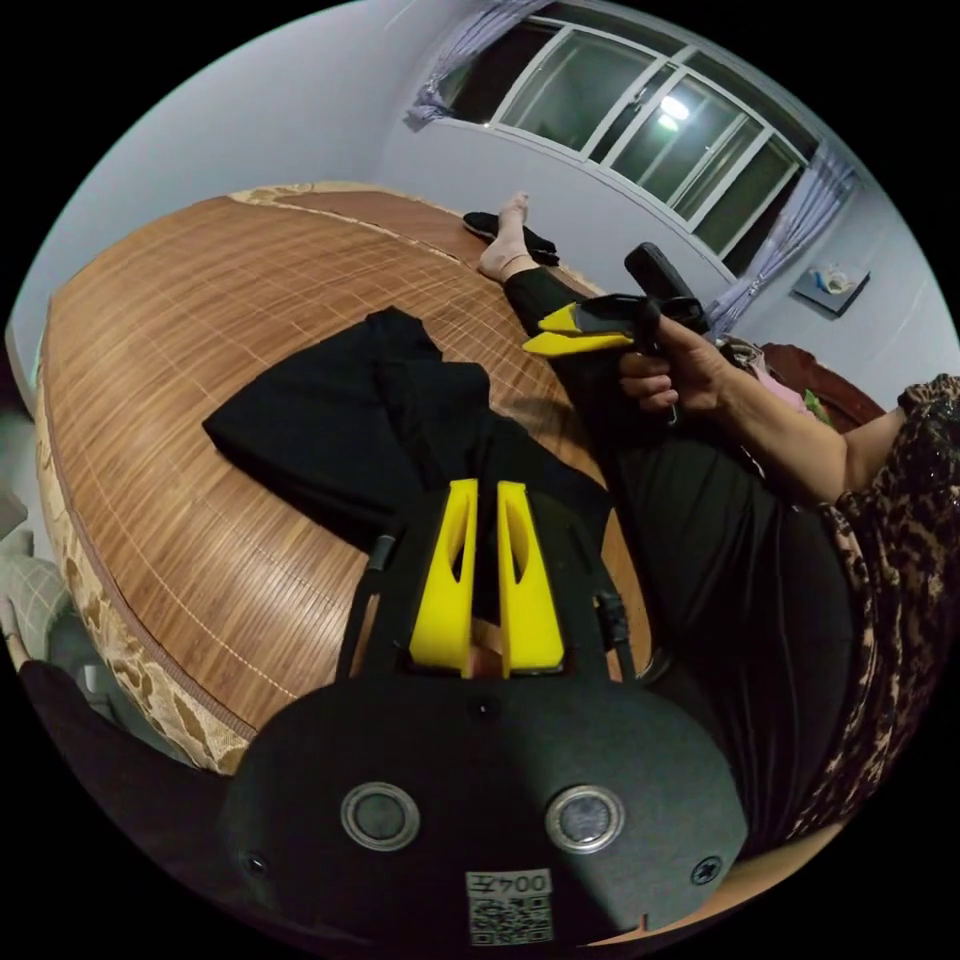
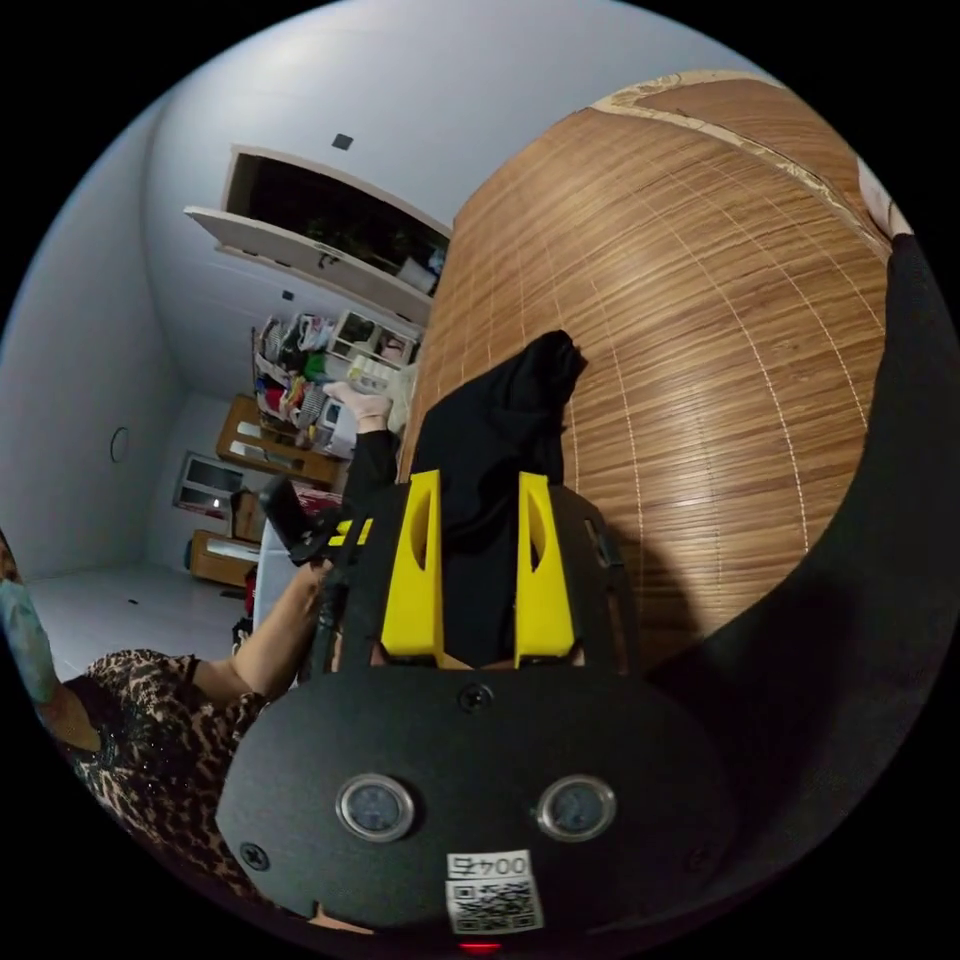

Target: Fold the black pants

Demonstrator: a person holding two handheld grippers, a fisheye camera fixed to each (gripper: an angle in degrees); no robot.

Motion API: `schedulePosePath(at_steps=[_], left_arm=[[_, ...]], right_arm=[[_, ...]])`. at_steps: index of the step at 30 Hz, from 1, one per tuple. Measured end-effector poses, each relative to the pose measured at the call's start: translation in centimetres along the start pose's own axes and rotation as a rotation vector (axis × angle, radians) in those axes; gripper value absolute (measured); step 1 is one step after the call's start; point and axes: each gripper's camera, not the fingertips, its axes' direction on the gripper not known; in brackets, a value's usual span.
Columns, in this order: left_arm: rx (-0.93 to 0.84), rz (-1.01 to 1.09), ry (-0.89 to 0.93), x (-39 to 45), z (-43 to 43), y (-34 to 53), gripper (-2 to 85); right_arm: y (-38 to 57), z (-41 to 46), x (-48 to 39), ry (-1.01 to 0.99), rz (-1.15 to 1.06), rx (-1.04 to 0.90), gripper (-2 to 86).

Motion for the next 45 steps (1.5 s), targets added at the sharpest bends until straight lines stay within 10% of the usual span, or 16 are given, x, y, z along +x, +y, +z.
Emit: schedulePosePath(at_steps=[23, 45], left_arm=[[0.172, 0.102, 0.031, 13.1, -6.7, 3.8, 1.6], [-0.314, 0.533, -0.099, 27.3, -0.5, 5.1, 1.5]], right_arm=[[-0.9, 2.9, -15.1, 0.180, -0.210, -0.175, 3.9], [7.0, 8.1, -18.0, 0.318, -0.034, -0.471, 3.7]])
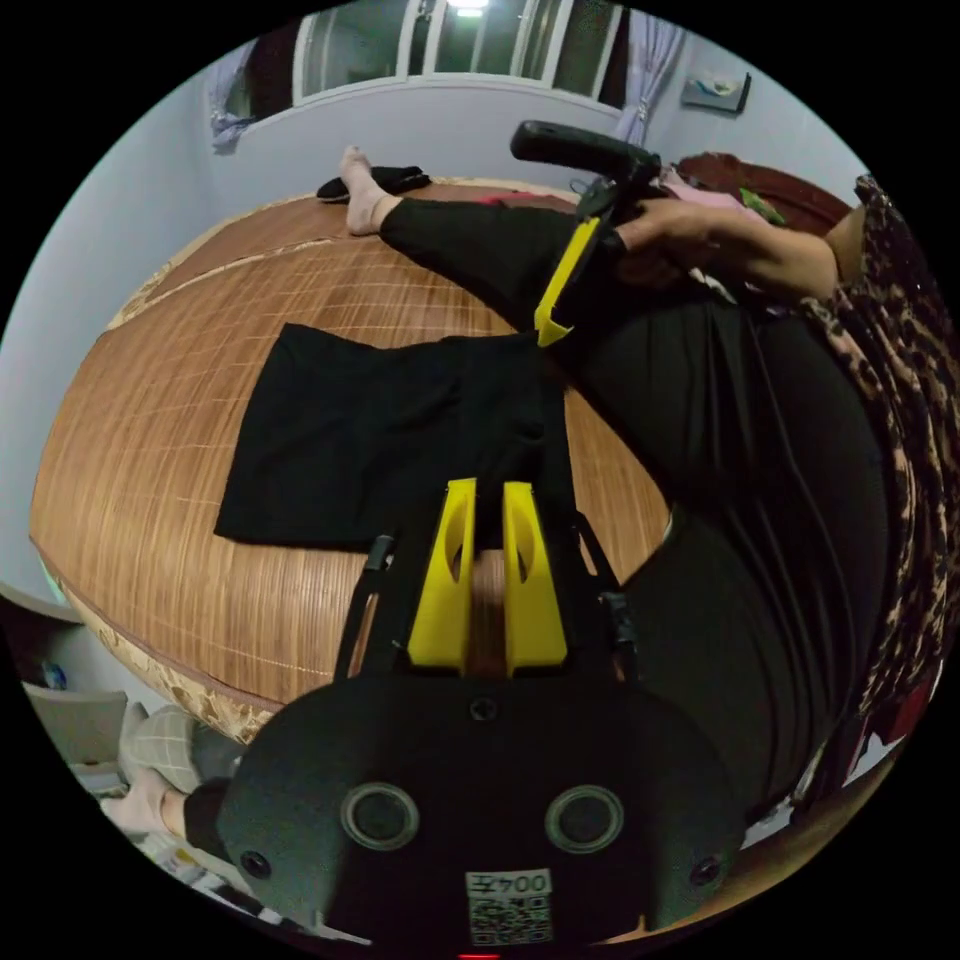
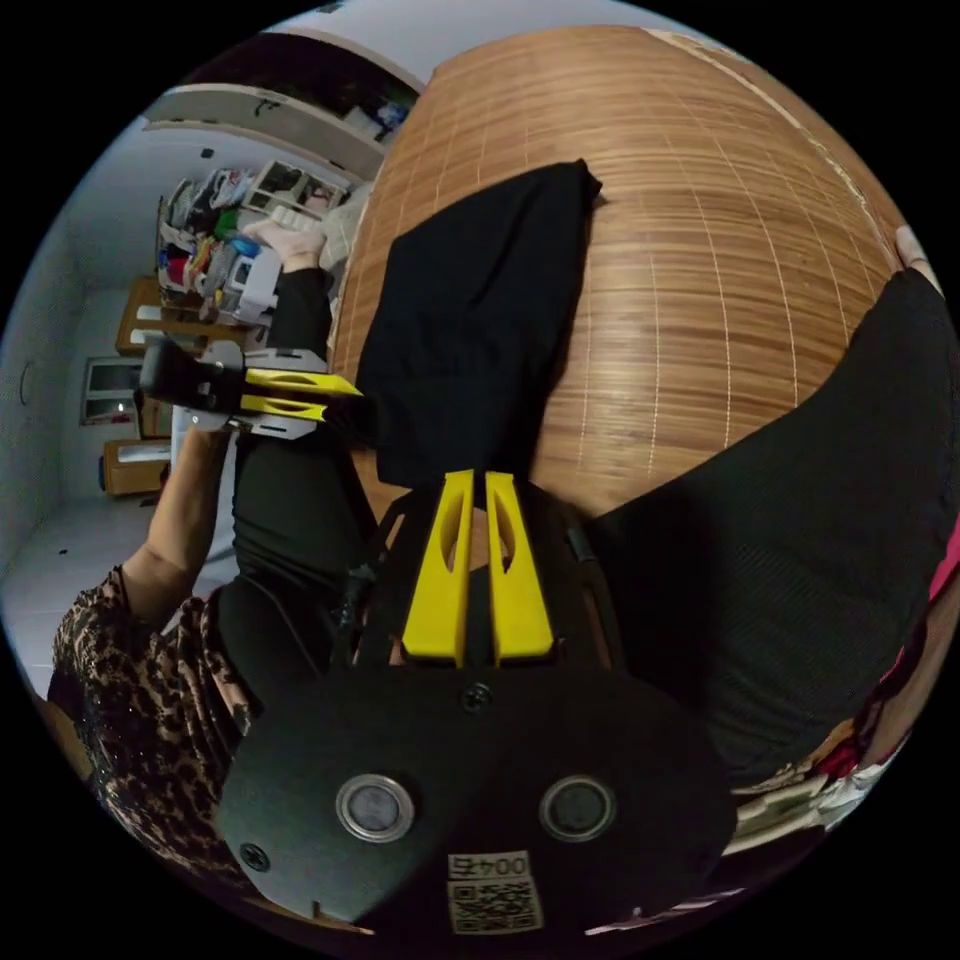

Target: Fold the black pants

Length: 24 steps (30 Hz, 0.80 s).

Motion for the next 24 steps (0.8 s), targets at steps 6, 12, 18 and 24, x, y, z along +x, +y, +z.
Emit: schedulePosePath(at_steps=[6, 12, 18, 24], left_arm=[[-0.043, 0.011, 0.073, 0.9, -2.9, 0.5, 3.3], [0.281, -0.474, 0.079, -2.5, -4.4, 1.0, 8.4], [0.195, -0.641, -0.056, -1.8, 0.9, -0.5, 12.9], [0.112, -0.586, -0.035, -1.5, 2.4, -0.6, 18.8]], right_arm=[[1.6, -1.8, -1.8, 0.023, -0.060, -0.011, 7.8], [1.2, -3.6, -2.6, 0.042, -0.060, 0.216, 10.3], [0.6, -2.8, -1.7, 0.094, 0.068, 0.240, 10.6], [1.8, -3.3, 0.4, -0.059, 0.103, 0.185, 8.5]])
